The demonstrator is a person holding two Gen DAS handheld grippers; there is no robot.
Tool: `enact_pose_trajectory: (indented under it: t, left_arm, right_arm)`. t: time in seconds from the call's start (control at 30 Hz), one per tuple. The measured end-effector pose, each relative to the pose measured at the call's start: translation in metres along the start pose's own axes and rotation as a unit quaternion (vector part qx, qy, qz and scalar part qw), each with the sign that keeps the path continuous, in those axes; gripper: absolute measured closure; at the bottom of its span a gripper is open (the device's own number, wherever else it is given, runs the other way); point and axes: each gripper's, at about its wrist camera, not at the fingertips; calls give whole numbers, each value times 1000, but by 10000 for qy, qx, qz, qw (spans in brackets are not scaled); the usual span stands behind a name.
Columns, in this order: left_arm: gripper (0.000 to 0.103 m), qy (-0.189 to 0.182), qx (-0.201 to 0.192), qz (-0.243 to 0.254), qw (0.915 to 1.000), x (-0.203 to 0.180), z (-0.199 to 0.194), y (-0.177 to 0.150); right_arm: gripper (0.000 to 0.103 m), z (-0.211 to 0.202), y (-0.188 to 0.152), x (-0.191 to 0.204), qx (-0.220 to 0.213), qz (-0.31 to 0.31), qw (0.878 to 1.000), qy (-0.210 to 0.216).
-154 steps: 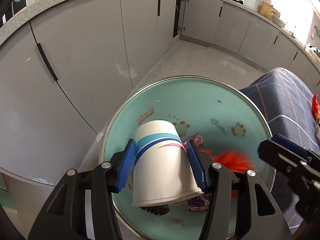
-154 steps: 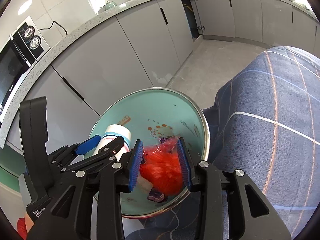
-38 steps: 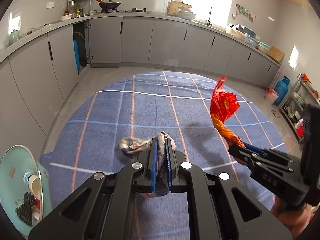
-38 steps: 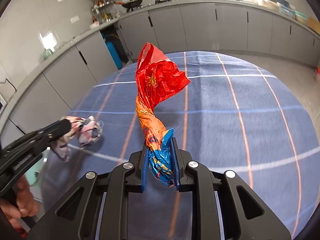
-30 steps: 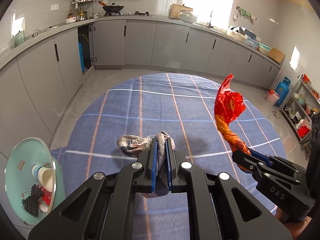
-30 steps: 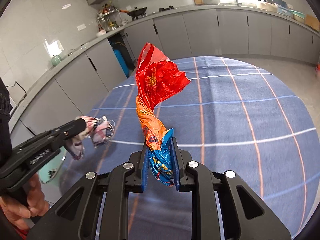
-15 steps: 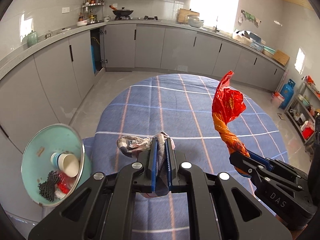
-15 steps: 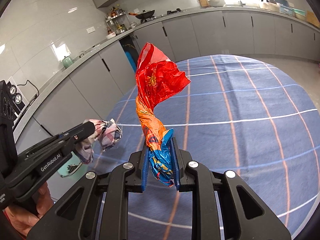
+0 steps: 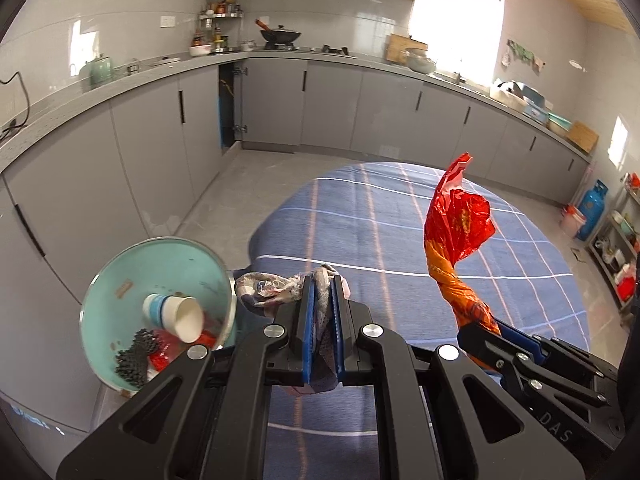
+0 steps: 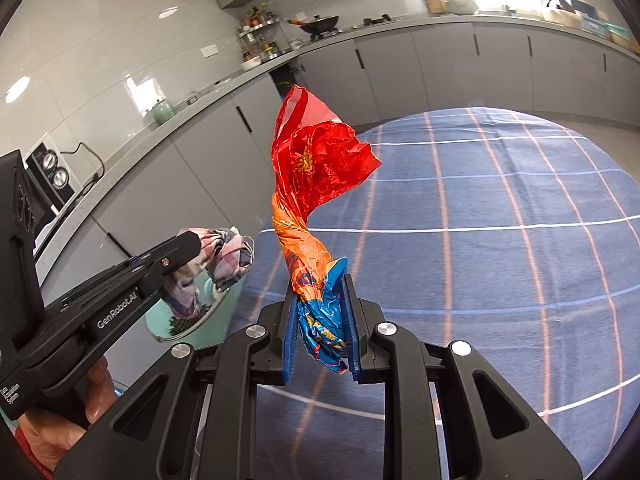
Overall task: Collect trash
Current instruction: 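Carry the cloth and the red-orange bag with wrapper over the teal bin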
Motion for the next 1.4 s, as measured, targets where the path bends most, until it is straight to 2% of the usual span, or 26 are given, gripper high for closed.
enact_pose_trajectory:
  t: [0.7,0.97,1.4]
  left_arm:
    - [94,773,-143,-443,9959,96,-18,-2]
    - [94,1004,-178,-580,9931,120,-19,0]
    - [94,1342,-219,-794,9875,156,-14,3]
  right_arm:
    - [82,37,-13,91,294,-424,9970,581]
    - [82,53,-14,117,417,-599,9942,787]
    - [82,80,-12,146,548,-717,9920,883]
Point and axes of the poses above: each gripper's, at about its wrist camera, not at the fingertips, and z roughly the way its jaws point, x to its left, y to its top, and after that the axes turned 10 degrees about -x, right-handed
